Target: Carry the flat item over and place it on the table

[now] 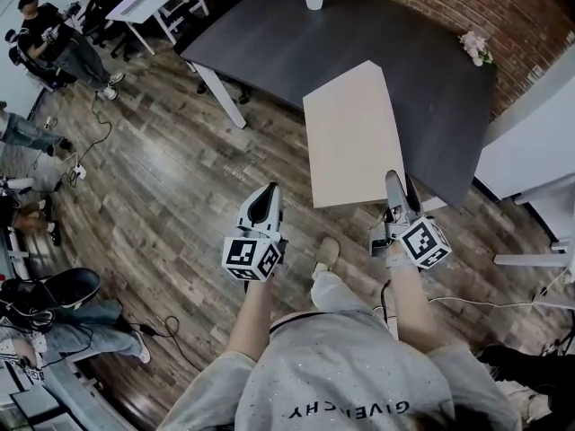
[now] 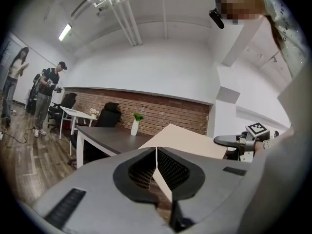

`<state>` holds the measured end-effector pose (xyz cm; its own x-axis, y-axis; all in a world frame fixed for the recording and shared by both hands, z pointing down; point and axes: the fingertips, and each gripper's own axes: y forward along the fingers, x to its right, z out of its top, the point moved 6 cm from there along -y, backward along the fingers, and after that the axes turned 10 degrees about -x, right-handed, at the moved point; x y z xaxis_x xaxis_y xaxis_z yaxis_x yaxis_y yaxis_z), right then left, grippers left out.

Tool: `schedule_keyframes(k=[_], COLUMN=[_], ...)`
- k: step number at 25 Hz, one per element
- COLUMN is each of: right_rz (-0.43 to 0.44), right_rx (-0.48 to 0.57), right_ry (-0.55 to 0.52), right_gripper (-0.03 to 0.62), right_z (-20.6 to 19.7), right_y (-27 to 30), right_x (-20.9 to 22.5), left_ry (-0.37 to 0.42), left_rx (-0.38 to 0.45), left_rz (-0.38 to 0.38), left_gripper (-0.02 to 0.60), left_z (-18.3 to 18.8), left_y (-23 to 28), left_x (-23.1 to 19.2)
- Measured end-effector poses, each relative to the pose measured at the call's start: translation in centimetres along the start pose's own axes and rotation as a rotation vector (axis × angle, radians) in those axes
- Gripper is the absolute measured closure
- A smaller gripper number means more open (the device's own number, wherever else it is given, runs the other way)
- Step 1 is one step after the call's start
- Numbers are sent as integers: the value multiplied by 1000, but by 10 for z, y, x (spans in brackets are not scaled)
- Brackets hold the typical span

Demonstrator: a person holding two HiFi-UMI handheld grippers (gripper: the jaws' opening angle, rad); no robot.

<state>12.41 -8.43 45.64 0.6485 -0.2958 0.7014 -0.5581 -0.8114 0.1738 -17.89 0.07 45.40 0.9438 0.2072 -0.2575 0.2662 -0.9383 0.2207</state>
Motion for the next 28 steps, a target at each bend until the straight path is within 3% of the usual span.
schedule_keyframes(k=[17, 28], right_rz=[7, 0], right_rx=[74, 107], right_ry=[184, 259], right_gripper=[318, 315], right_z=[47, 64], right_y=[101, 134], right_x=[42, 72], left_ry=[5, -8], left_rx=[-62, -114], left_rz=[-57, -156], left_gripper=[575, 576], left_z=[20, 7], left_y=[125, 180], left_x=[-28, -16])
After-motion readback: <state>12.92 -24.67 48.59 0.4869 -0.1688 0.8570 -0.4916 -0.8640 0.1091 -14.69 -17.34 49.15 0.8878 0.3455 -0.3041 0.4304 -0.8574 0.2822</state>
